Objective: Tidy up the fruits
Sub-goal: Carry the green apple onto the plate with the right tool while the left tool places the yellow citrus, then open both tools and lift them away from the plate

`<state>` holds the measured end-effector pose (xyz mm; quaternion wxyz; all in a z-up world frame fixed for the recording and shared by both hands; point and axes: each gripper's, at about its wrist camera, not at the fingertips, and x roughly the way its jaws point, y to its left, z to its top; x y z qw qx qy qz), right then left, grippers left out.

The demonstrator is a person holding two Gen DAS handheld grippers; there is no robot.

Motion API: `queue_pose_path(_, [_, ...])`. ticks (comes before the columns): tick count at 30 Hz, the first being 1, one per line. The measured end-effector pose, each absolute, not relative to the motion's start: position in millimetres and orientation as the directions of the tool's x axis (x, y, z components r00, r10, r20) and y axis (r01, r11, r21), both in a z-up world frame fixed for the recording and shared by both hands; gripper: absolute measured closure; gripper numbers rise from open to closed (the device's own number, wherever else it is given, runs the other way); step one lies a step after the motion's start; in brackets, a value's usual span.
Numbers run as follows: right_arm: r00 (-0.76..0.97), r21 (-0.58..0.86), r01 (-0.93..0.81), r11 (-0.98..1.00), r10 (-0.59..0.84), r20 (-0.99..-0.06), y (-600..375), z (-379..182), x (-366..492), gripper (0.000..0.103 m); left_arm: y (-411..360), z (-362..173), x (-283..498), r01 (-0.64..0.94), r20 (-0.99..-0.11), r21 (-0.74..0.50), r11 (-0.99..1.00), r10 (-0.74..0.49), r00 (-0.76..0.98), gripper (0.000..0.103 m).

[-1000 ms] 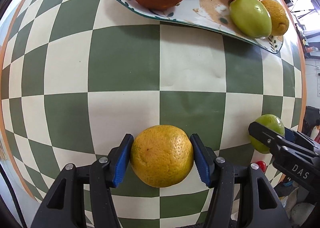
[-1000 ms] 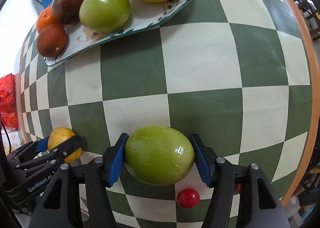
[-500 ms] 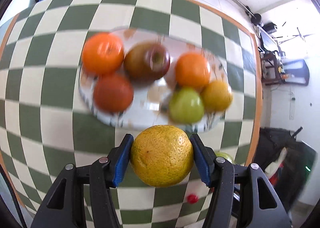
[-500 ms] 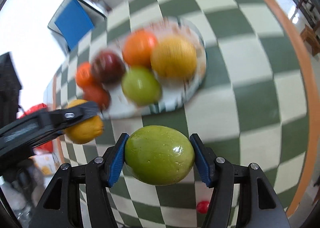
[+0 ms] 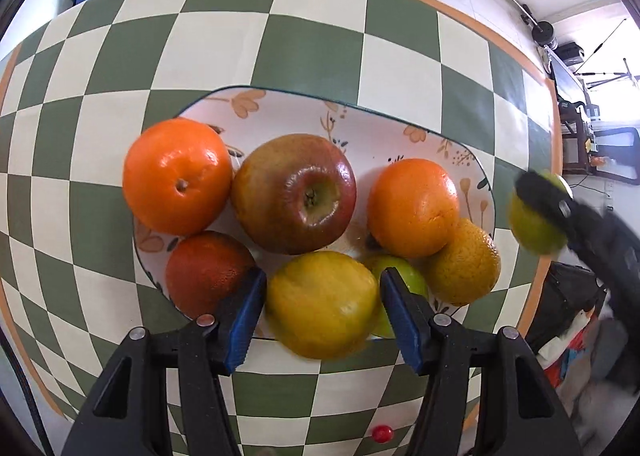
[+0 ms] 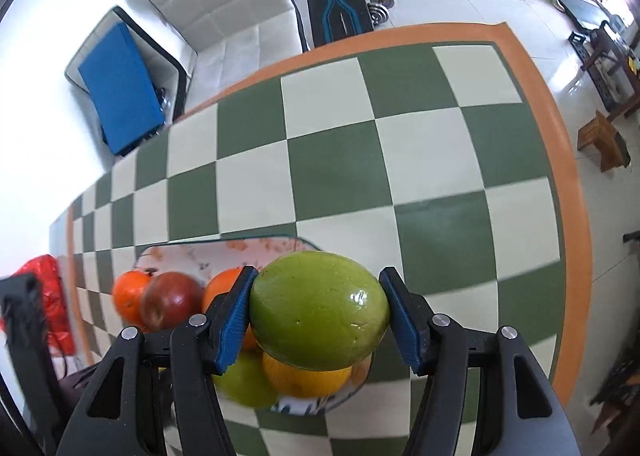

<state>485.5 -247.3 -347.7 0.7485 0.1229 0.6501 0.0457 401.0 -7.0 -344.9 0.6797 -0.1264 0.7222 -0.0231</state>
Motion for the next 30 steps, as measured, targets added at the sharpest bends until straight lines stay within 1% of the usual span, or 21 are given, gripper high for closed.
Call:
queue_pose_path(1, [0.143, 0.238, 0.087, 0.967, 0.224, -0.964, -243.0, -354.1, 490.0, 0.038, -7.3, -344.4, 400.7, -0.151, -0.976, -0.206, 0.967, -0.214, -0.041, 0.042])
queue_pose_path(3, [0.122, 0.24, 0.073, 0.968, 0.23, -0.965, -237.6, -363.6, 495.1, 0.038, -9.2, -342.6, 398.7, -0.148, -0.973, -0.218, 0.965, -0.226, -0.04, 0.03])
queue_pose_path(4, [0.112, 0.245, 0.069, 0.967, 0.236, -0.965, -235.2, -367.3, 495.7, 0.038, -9.0, -342.1, 398.5, -0.145, -0.973, -0.218, 0.965, -0.226, -0.041, 0.029])
queue_pose_path(5, [0.102, 0.245, 0.067, 0.967, 0.238, -0.966, -233.6, -370.5, 496.8, 0.038, -9.4, -341.6, 398.8, -0.144, -0.974, -0.215, 0.966, -0.224, -0.043, 0.026])
queue_pose_path(6, [0.094, 0.247, 0.063, 0.967, 0.24, -0.966, -232.1, -373.4, 497.4, 0.038, -9.3, -341.0, 399.1, -0.146, -0.973, -0.22, 0.965, -0.228, -0.044, 0.021])
queue_pose_path(7, [0.088, 0.249, 0.061, 0.967, 0.243, -0.966, -231.1, -374.7, 495.8, 0.037, -9.0, -340.3, 399.4, -0.147, -0.972, -0.224, 0.963, -0.232, -0.043, 0.019])
queue_pose_path(8, [0.083, 0.258, 0.061, 0.964, 0.253, -0.964, -230.9, -375.8, 495.6, 0.031, -7.8, -337.6, 398.9, -0.149, -0.972, -0.223, 0.963, -0.231, -0.035, 0.018])
queue_pose_path(9, [0.08, 0.264, 0.066, 0.962, 0.258, -0.963, -231.5, -375.9, 494.7, 0.028, -7.1, -333.6, 399.0, -0.144, -0.975, -0.215, 0.966, -0.221, -0.023, 0.017])
queue_pose_path(10, [0.079, 0.26, 0.068, 0.963, 0.255, -0.964, -231.9, -375.5, 494.1, 0.024, -7.9, -330.7, 399.9, -0.137, -0.978, -0.204, 0.969, -0.208, -0.011, 0.016])
queue_pose_path(15, [0.092, 0.248, 0.062, 0.967, 0.242, -0.966, -233.5, -364.6, 487.4, 0.023, -4.7, -317.1, 403.7, -0.12, -0.988, -0.151, 0.981, -0.147, 0.04, 0.015])
queue_pose_path(17, [0.108, 0.224, 0.042, 0.974, 0.219, -0.97, -231.4, -355.4, 479.9, 0.01, -0.6, -307.7, 402.8, -0.107, -0.992, -0.099, 0.989, -0.09, 0.087, 0.015])
queue_pose_path(18, [0.116, 0.211, 0.034, 0.977, 0.206, -0.972, -230.6, -350.9, 476.0, 0.009, 0.0, -304.7, 402.1, -0.105, -0.993, -0.075, 0.992, -0.064, 0.102, 0.015])
queue_pose_path(20, [0.141, 0.176, 0.008, 0.984, 0.173, -0.975, -226.6, -339.3, 463.0, 0.009, 7.3, -297.0, 397.7, -0.105, -0.991, -0.024, 0.994, -0.009, 0.137, 0.015])
queue_pose_path(23, [0.172, 0.122, -0.012, 0.992, 0.122, -0.977, -219.4, -326.8, 442.5, 0.007, 16.3, -293.1, 390.4, -0.112, -0.989, -0.016, 0.994, 0.0, 0.147, 0.015])
queue_pose_path(30, [0.238, 0.058, -0.035, 0.998, 0.064, -0.969, -204.5, -307.2, 388.7, 0.007, 23.5, -280.0, 361.9, -0.103, -0.977, 0.014, 0.995, 0.036, 0.212, 0.015])
